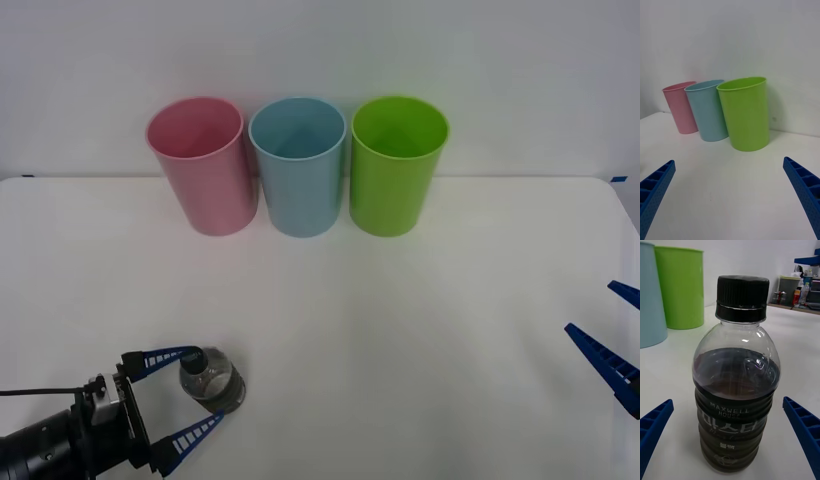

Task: Grasp the object on the table and drop it into the matching bin: aluminum can to the light blue bin, PET bottle to the pink bin.

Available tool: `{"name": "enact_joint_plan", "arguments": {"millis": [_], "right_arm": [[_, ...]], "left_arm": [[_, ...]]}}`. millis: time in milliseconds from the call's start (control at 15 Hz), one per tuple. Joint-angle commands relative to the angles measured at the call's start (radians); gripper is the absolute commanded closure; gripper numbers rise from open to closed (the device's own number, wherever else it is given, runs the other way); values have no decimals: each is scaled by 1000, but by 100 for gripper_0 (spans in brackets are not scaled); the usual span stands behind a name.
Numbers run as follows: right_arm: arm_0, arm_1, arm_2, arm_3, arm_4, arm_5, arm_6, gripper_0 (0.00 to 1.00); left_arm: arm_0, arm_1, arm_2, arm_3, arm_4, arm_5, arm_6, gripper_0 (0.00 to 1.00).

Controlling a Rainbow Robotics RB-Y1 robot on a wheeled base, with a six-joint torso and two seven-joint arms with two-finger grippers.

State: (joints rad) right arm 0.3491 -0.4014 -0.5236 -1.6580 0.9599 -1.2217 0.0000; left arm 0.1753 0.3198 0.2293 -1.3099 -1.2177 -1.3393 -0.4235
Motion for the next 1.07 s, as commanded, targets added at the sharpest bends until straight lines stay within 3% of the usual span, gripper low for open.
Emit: {"name": "enact_joint_plan", "arguments": {"millis": [67,467,533,600,667,1067], "right_arm": [[0,0,0,0,0,0,0,0],[0,0,0,0,0,0,0,0],[0,0,0,0,0,0,0,0],[0,0,0,0,0,0,0,0],[0,0,0,0,0,0,0,0],[0,0,0,0,0,0,0,0]], "left_arm": [[-8,-7,-7,0,-14,2,2,0],[-13,-7,-22,1,-14,12,5,0],[-13,-10,-22,1,-14,17,6,55],[-13,-13,-22,1,-11,23,2,88],[-13,-15,-22,1,-11,26,-1,100],[-11,-15,-13,1,-3,28,0,100]]}}
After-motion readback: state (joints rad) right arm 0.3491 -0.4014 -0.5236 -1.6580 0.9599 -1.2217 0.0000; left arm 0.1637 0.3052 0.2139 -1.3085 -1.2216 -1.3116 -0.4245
